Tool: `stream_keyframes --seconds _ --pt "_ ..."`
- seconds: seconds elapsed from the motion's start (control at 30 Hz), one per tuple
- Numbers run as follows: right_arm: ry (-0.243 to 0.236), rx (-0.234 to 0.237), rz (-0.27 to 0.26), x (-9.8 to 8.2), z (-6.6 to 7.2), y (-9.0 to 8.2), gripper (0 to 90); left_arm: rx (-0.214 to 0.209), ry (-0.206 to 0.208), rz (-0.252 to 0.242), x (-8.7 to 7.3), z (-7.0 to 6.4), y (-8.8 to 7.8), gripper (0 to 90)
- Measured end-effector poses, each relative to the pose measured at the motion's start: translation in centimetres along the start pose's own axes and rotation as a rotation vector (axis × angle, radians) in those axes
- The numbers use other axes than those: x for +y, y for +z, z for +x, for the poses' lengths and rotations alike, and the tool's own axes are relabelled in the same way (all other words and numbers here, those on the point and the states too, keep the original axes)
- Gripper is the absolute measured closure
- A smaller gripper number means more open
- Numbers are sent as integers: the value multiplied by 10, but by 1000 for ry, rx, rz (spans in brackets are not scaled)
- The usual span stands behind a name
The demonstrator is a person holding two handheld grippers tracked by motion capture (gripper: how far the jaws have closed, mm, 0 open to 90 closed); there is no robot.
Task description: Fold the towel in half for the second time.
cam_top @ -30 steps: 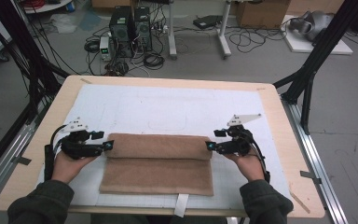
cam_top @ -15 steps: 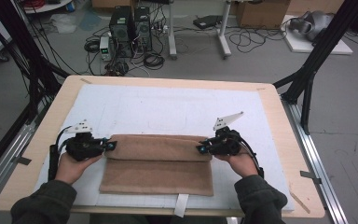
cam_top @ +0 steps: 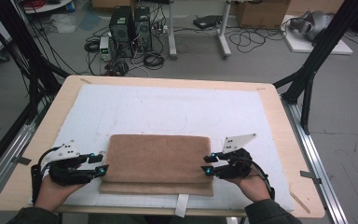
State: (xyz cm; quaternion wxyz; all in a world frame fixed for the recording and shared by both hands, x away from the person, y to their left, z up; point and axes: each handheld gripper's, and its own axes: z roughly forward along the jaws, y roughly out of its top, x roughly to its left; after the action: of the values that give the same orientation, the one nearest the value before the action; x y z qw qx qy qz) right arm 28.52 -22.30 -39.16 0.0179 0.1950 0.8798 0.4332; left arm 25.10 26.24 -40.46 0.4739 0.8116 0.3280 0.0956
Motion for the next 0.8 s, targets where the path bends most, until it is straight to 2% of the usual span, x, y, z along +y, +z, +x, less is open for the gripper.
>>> stream_keyframes --seconds 0.13,0.2,0.3,0.4,0.5,0.6,0.7,0.8 --pt "13 16 51 -9 -4 19 589 -4 -5 77 -12 2 21 604" --pt "19 23 79 -14 -4 27 587 -6 1 114 -19 4 28 607" --pt "21 24 105 -22 -3 35 590 -14 -13 81 -24 3 29 580" --pt "26 16 81 -28 0 36 623 14 24 84 -26 -1 29 589" --pt "16 4 75 -30 2 36 716 45 43 88 -26 -4 30 673" --pt "3 0 82 -27 4 35 833 53 44 81 -25 -5 30 826" --pt "-16 -2 91 -20 5 32 848 59 39 69 -22 -6 26 852" --pt "-29 -5 66 -14 7 23 849 59 29 38 -19 -8 17 856"
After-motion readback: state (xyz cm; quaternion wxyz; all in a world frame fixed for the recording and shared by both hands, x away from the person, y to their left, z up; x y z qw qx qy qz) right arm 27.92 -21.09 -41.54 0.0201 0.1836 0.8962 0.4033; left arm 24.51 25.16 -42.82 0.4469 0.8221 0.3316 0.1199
